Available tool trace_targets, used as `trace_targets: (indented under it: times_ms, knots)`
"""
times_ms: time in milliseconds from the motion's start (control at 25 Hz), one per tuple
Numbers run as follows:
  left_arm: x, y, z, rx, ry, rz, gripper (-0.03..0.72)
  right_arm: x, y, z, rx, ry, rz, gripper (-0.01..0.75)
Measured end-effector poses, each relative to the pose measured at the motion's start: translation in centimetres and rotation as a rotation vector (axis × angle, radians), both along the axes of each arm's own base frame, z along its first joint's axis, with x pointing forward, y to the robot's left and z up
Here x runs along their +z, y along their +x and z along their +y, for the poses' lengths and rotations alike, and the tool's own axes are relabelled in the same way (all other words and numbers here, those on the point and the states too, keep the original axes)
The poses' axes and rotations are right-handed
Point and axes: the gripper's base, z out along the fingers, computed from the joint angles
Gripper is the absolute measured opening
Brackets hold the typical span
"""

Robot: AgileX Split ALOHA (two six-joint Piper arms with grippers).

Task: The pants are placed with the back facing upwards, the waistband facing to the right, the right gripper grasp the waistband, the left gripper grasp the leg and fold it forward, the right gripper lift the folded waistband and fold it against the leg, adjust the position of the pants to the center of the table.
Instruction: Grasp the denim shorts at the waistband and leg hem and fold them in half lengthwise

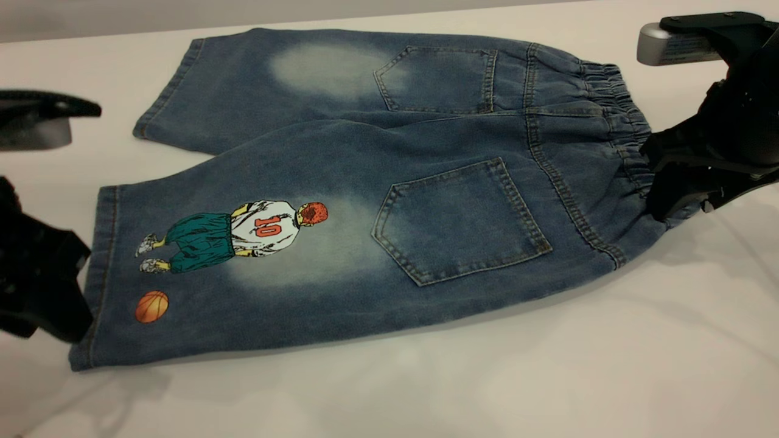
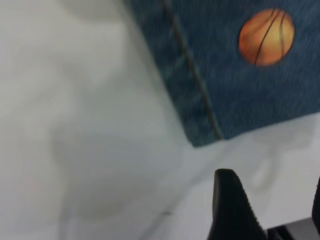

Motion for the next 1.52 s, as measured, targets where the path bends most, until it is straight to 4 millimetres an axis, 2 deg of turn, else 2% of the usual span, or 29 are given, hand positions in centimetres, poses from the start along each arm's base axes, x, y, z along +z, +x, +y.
trace_targets:
  times_ms: [240, 880, 1280, 1520]
  knots:
    - [-0.3, -0.1, 0.1, 0.014, 0.007, -0.032, 0.363, 0.0, 0.0, 0.0, -0.003, 0.0, -0.004, 0.353]
    - [-3.4, 0.1, 0.5, -0.032, 0.063, 0.002, 0.363, 0.1, 0.3, -0.1, -0.022, -0.001, -0.033, 0.353]
    - [-3.5, 0.1, 0.5, -0.031, 0.063, 0.015, 0.363, 0.1, 0.4, -0.1, -0.02, -0.008, -0.048, 0.353]
    - [-3.5, 0.0, 0.5, -0.03, 0.063, 0.022, 0.347, -1.3, 0.1, -0.1, -0.022, -0.008, -0.001, 0.33]
